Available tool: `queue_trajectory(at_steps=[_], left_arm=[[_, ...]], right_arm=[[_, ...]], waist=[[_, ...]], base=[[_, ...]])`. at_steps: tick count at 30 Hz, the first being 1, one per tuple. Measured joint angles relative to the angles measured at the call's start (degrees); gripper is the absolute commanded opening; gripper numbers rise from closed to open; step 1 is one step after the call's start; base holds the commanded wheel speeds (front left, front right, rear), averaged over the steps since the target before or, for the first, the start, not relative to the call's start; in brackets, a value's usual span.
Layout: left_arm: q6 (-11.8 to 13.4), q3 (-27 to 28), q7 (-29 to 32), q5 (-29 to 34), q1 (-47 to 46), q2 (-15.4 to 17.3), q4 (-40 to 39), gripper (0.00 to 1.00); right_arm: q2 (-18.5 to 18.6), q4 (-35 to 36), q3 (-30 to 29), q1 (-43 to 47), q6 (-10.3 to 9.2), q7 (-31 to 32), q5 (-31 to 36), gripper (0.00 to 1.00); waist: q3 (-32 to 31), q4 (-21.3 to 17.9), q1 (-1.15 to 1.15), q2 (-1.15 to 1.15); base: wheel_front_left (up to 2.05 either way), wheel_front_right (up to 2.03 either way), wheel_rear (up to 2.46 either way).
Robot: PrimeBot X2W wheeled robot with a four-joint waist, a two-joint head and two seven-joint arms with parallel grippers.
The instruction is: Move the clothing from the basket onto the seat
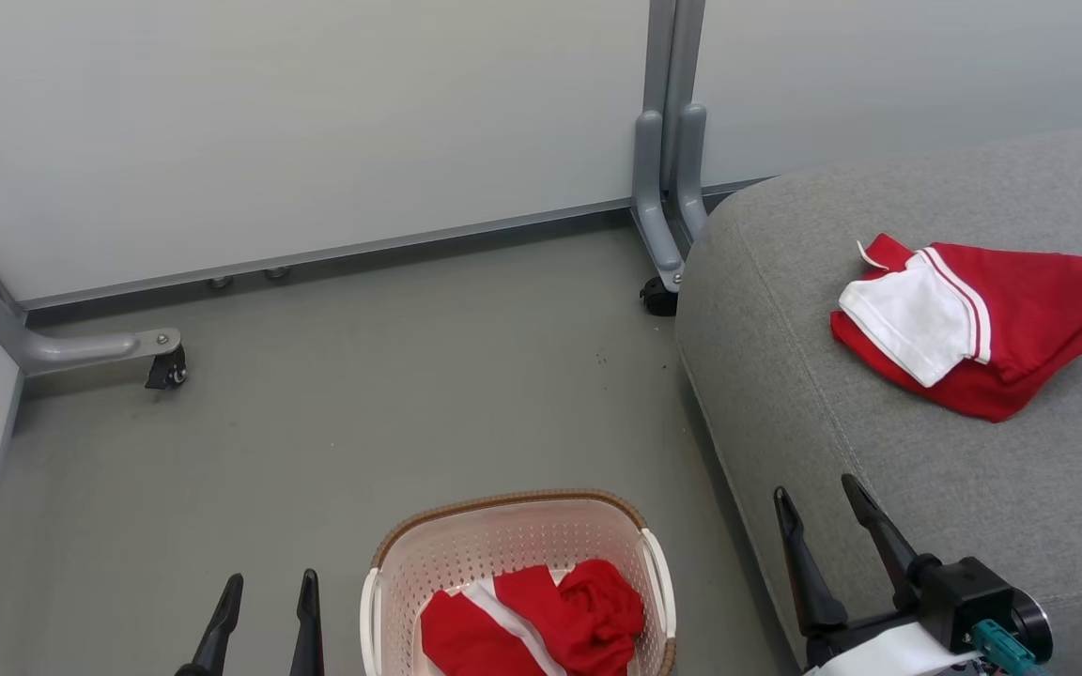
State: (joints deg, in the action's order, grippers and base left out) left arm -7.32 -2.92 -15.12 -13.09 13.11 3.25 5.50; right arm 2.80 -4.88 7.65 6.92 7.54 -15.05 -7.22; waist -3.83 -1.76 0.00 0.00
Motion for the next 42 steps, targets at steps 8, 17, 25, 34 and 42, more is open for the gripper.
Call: queue_trajectory(at_steps=[8,17,25,34,42], left_arm=[[0.0,-0.08,0.0,-0.02,-0.1,-0.04,0.34,1.0],[0.0,-0.74,0.0,0.11,-0.61,0.03,0.31,1.0],[-0.01,-1.46,0.0,0.11,-0.87,0.88,0.3,1.0],[-0.01,-9.43,0.0,-2.83,-8.46,5.27,3.55,1.0],[-0.05,-24.49,0.0,-7.69,-23.64,13.44,9.35,1.0]], right_arm=[[-0.01,-0.26,-0.09,0.0,0.0,0.0,0.22,1.0],[-0.01,0.26,-0.18,0.06,0.0,0.0,0.56,1.0],[-0.01,0.52,-1.04,0.13,0.0,0.0,0.55,1.0],[-0.01,2.63,-2.46,-1.96,0.0,0.0,0.82,1.0],[0.0,6.79,-4.49,-9.07,0.0,0.0,1.42,1.0]], waist=[[0.06,-0.16,0.0,0.0],[0.83,-0.02,0.0,0.0],[1.91,-0.03,0.0,0.0],[6.76,-0.37,0.0,0.0],[15.7,-0.8,0.0,0.0]], base=[[0.0,0.0,0.0],[0.0,0.0,0.0],[0.0,0.0,0.0],[0.0,0.0,0.0],[0.0,0.0,0.0]])
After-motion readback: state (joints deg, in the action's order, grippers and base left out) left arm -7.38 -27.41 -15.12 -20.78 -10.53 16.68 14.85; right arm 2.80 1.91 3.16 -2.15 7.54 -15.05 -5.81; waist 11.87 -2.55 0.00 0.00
